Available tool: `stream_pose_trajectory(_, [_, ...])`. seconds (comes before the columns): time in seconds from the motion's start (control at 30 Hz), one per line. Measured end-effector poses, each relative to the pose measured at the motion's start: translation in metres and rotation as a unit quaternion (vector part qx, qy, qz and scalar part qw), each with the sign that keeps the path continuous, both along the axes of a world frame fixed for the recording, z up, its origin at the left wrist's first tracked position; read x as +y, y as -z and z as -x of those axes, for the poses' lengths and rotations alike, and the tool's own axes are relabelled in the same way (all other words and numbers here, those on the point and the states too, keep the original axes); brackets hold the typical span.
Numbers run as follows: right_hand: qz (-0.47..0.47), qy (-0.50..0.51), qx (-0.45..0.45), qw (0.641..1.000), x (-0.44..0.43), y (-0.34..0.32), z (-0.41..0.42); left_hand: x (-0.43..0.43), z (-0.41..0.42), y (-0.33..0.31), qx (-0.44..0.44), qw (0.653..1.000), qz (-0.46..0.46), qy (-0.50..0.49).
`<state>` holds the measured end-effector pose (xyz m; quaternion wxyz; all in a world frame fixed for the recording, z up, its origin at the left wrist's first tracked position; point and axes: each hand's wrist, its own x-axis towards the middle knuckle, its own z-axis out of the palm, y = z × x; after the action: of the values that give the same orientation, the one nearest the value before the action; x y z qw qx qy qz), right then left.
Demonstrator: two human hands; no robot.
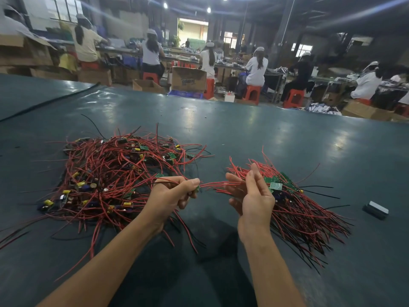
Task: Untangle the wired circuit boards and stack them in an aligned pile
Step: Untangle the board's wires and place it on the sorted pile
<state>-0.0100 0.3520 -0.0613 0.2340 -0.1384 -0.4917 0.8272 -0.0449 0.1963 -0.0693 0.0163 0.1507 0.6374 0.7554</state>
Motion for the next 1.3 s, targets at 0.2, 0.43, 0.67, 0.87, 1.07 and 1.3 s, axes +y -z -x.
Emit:
stream_pose_trajectory(0.2, [-0.009,-0.087,-0.023,0.996,-0.01,-0.002,-0.001,0.006,-0.004,0.003,-0.017,1.0,0.0,0.004])
stream_pose_trajectory(0.43, [-0.153,-0.103,0.011,0.983,-0.033,0.003,-0.006,0.007,-0.004,0.004,-0.029,0.999,0.035,-0.006])
stream_pose_trajectory(0.67, [-0.336,0.18,0.136,0.914,-0.026,0.002,-0.004,0.013,-0.014,-0.001,-0.045,0.985,0.138,0.094])
stream_pose_trajectory(0.87, [-0.561,0.234,0.204,0.767,-0.029,0.011,-0.008,0.015,-0.018,0.008,0.235,0.953,0.179,-0.068])
stream_pose_trajectory(1.07, [-0.592,0.134,0.196,0.77,-0.042,0.017,-0.009,0.015,-0.016,0.008,0.129,0.987,0.078,-0.059])
stream_pose_trajectory(1.3, [-0.448,0.016,0.045,0.893,-0.041,0.013,-0.009,0.012,-0.007,-0.005,-0.153,0.976,-0.127,-0.085])
